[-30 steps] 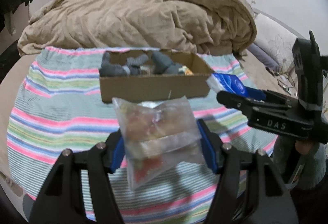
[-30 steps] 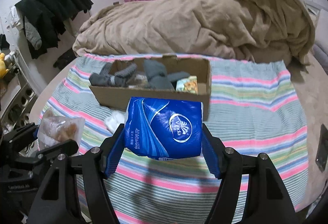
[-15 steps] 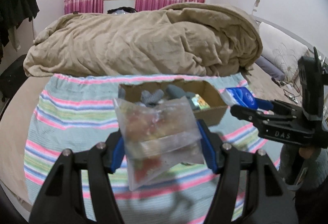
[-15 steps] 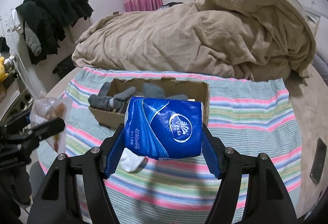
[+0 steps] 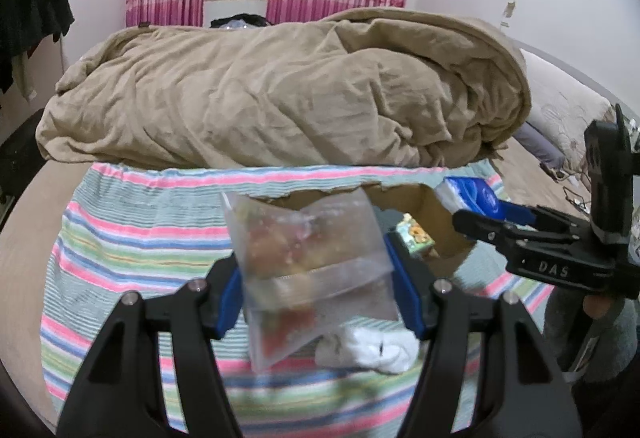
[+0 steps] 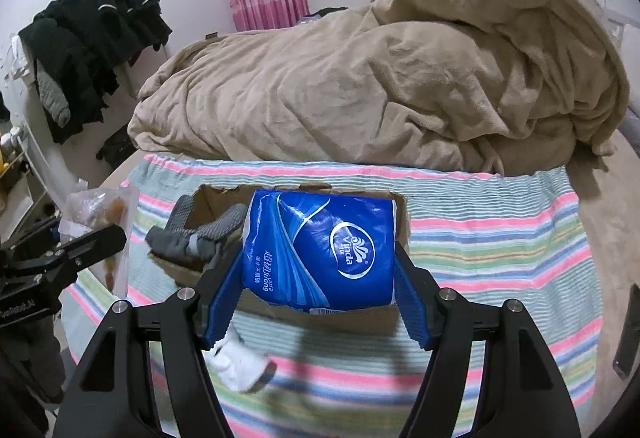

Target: Organize objects

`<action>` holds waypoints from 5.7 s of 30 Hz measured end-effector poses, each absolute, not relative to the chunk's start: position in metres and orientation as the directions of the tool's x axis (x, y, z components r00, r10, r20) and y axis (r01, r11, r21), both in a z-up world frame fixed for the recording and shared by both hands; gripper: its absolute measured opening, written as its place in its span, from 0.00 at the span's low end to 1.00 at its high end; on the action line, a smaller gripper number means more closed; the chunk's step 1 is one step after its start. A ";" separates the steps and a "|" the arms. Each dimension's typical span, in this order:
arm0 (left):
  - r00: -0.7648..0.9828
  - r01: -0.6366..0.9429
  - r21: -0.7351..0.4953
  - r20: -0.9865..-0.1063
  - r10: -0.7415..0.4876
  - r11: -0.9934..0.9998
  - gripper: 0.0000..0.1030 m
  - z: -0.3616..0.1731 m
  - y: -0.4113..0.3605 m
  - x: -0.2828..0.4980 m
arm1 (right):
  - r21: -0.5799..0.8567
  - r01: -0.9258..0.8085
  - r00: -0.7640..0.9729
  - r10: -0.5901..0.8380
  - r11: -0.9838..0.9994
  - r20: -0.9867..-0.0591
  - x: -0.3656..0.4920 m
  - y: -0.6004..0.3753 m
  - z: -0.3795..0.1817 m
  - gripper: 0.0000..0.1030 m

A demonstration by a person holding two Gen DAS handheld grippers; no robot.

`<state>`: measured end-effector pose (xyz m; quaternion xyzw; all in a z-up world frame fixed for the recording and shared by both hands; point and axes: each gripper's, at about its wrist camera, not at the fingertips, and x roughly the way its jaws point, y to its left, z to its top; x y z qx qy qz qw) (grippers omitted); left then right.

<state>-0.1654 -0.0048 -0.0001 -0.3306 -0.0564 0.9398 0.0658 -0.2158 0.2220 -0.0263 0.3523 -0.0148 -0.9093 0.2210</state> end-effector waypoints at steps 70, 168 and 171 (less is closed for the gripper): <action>-0.745 -0.017 -0.210 -0.650 0.153 -0.978 0.99 -0.016 -0.020 -0.076 | 0.211 0.374 -0.610 -0.410 -0.903 -0.678 -0.130 0.204 -0.061 0.86; -0.685 -0.046 -0.171 -0.712 0.156 -0.984 0.99 -0.041 -0.008 -0.145 | 0.168 0.235 -0.666 -0.284 -0.957 -0.690 -0.235 0.265 -0.084 0.76; -0.692 -0.046 -0.176 -0.705 0.158 -0.983 0.99 -0.035 -0.007 -0.135 | 0.174 0.245 -0.672 -0.296 -0.954 -0.678 -0.223 0.263 -0.075 0.76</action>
